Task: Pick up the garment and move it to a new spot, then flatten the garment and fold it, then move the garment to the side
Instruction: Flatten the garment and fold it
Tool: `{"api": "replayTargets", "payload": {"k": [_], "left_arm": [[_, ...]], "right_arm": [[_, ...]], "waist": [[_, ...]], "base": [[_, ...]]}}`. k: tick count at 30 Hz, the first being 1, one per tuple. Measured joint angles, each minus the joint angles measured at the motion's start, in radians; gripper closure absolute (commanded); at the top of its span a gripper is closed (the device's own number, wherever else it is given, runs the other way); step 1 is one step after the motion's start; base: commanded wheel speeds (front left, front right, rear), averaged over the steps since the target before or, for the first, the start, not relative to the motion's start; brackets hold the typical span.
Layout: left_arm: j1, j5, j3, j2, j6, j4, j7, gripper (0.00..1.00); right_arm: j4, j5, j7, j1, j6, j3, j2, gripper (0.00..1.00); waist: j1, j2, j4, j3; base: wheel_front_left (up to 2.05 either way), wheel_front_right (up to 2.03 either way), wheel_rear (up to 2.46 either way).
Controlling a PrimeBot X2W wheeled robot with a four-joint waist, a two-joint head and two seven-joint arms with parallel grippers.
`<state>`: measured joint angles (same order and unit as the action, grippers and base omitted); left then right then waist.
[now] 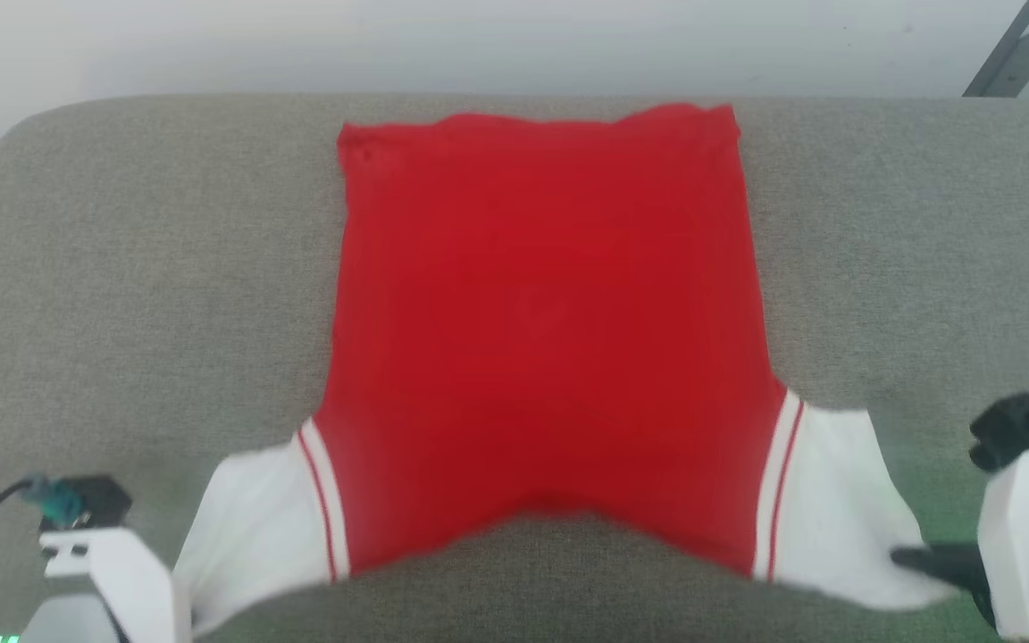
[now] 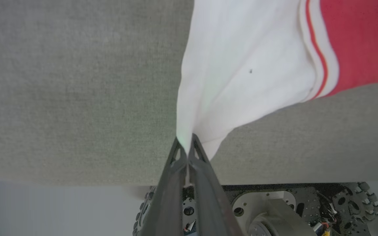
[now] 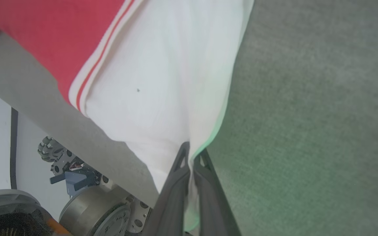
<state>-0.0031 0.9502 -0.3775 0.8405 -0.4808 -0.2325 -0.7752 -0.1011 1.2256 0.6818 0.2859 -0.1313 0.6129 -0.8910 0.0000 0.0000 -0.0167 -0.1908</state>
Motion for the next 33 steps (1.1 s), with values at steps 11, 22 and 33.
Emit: {"api": "replayTargets", "payload": {"k": [11, 22, 33], "left_arm": [[0.064, -0.001, 0.027, 0.008, -0.020, -0.053, 0.051, 1.00], [-0.013, -0.037, -0.013, -0.063, 0.035, -0.032, 0.121, 1.00], [-0.107, -0.079, -0.064, -0.149, 0.090, 0.021, 0.185, 1.00]], "right_arm": [[0.034, -0.058, 0.004, -0.083, 0.000, -0.079, 0.021, 1.00], [0.008, -0.214, 0.001, -0.090, 0.000, -0.151, 0.127, 0.00], [0.037, -0.440, -0.073, 0.053, 0.000, -0.376, 0.266, 0.00]], "waist": [[0.0000, 0.0000, -0.001, 0.006], [0.0000, 0.0000, -0.018, 0.000], [0.0000, 0.0000, -0.060, -0.045]], "base": [[0.00, 0.00, 0.00], [0.00, 0.00, 0.00], [0.00, 0.00, 0.00]]}}
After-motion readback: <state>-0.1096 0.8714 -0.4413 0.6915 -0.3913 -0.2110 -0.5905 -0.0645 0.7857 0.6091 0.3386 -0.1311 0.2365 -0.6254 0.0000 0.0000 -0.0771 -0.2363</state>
